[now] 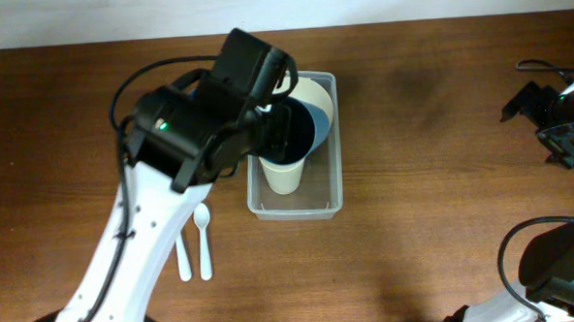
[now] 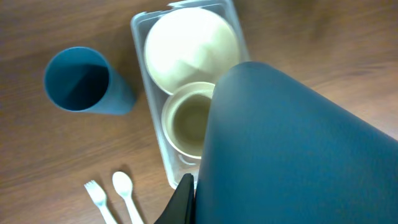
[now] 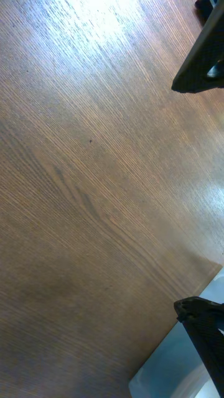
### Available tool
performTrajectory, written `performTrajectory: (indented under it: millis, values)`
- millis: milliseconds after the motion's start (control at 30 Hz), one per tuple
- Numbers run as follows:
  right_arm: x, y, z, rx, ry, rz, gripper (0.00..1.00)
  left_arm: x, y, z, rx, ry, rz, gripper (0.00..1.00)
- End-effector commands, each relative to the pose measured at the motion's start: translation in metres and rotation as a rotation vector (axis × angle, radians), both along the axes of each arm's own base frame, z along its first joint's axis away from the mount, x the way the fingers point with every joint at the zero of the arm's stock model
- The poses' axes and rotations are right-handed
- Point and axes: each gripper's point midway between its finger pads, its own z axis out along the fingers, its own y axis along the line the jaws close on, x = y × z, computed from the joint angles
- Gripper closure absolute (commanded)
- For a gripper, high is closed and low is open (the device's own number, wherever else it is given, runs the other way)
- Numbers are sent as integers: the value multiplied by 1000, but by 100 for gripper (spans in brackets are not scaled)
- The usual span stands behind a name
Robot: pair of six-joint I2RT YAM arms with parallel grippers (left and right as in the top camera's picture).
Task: Pack container
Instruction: 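Lift the blue cup over the container with the left gripper, then lower the blue cup into the beige cups and release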
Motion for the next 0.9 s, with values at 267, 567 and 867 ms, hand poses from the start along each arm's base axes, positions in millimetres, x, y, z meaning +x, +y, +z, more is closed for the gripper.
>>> performTrajectory:
  millis: [267,567,867]
  values:
    - [-1,-2,11,-23,-30,2,1,6,18,-3,90,-23,67,98]
    - [-1,-2,11,-23,-30,2,1,5,19,-34,162,86,83,98]
    - [-1,-2,11,-23,-30,2,1,17,36,-22,126,59,157,60]
